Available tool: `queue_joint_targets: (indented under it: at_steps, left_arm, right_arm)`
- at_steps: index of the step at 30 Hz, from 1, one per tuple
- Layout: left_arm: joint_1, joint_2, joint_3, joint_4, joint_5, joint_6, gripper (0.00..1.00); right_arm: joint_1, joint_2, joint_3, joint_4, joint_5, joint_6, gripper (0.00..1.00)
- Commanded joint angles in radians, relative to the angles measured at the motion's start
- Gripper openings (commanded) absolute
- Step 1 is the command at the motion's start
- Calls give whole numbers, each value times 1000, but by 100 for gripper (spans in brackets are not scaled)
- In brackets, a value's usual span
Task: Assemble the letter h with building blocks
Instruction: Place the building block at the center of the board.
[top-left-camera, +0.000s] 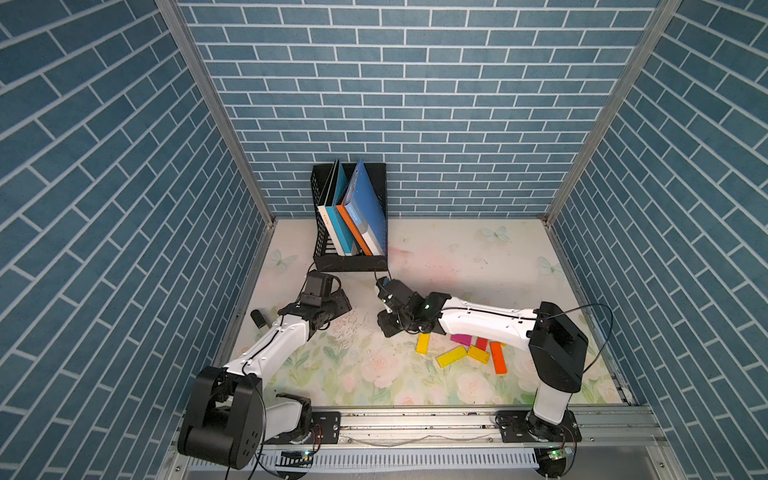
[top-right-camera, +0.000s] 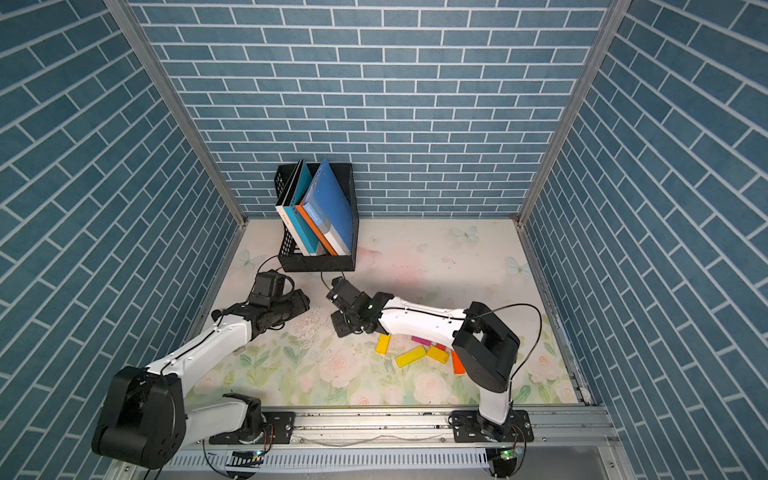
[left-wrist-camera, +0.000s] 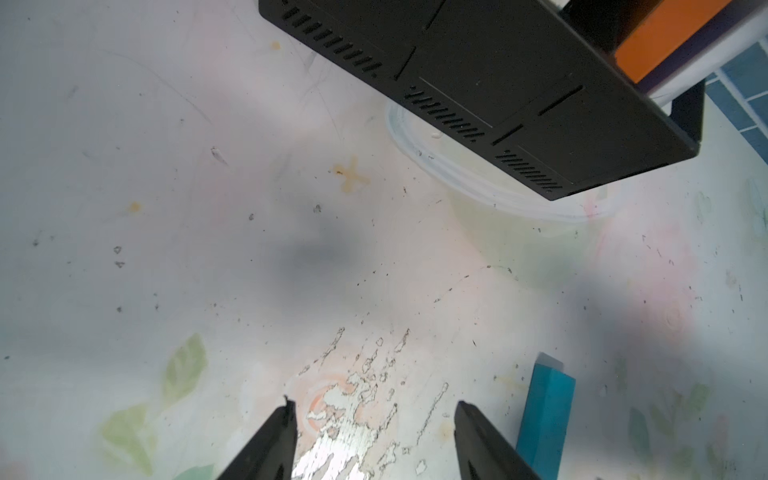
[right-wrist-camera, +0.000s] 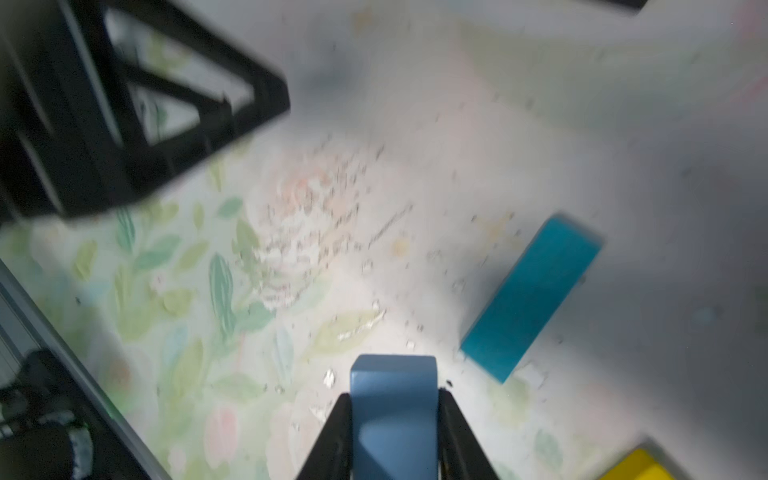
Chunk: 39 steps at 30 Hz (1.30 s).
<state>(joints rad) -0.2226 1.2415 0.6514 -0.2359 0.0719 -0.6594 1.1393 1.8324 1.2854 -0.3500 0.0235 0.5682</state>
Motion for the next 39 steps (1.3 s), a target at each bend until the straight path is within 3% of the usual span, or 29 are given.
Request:
queue_joint_targets:
  at_steps: [1, 19, 39]
  left_arm:
    - [5, -13, -23, 8, 10, 1, 66]
    - [5, -4, -42, 20, 9, 9, 65]
    - [5, -3, -64, 32, 14, 4, 65]
  right_arm:
    - [22, 24, -25, -5, -1, 58, 5]
    - [-35, 120, -12, -74, 60, 27, 4]
    - [-35, 89, -32, -58, 53, 19, 5]
